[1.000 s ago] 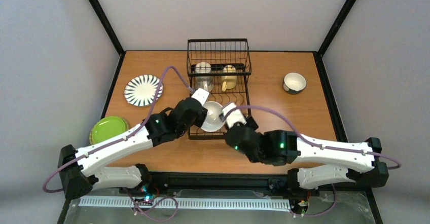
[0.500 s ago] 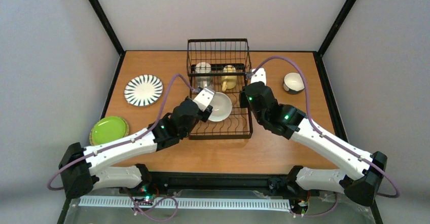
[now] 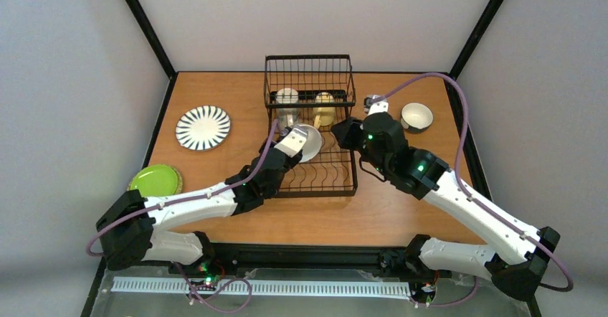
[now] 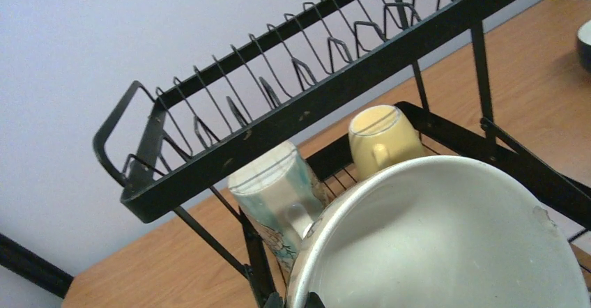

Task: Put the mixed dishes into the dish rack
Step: Pass from the left arm to the right

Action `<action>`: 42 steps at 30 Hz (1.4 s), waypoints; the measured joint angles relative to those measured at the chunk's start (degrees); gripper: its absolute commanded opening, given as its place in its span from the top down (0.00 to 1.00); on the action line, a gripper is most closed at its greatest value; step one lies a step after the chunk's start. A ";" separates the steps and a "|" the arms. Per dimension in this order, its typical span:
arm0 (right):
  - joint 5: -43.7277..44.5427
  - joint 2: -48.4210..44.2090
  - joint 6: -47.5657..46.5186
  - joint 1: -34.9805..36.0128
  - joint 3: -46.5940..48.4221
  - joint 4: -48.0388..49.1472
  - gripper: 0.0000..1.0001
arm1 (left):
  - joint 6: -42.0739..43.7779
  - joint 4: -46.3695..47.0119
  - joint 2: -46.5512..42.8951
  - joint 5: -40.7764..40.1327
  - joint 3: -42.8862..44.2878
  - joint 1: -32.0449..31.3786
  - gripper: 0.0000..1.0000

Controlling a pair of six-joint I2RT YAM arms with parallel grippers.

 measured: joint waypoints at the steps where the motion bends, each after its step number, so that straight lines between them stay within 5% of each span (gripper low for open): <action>1: -1.14 -0.74 1.51 -0.44 0.00 0.15 0.29 | 0.57 1.05 0.28 -0.85 -0.24 0.00 1.00; 15: -27.30 -0.70 16.76 -15.65 -13.92 14.16 0.28 | 7.06 7.43 0.46 -2.49 -2.47 0.00 1.00; 27: -39.47 5.29 20.96 -17.79 -15.82 23.56 0.29 | 13.75 7.48 2.95 2.64 -2.56 0.00 1.00; 42: -29.59 6.01 -5.42 -17.84 -13.00 15.65 0.41 | 19.52 6.54 5.66 6.21 -3.34 0.00 1.00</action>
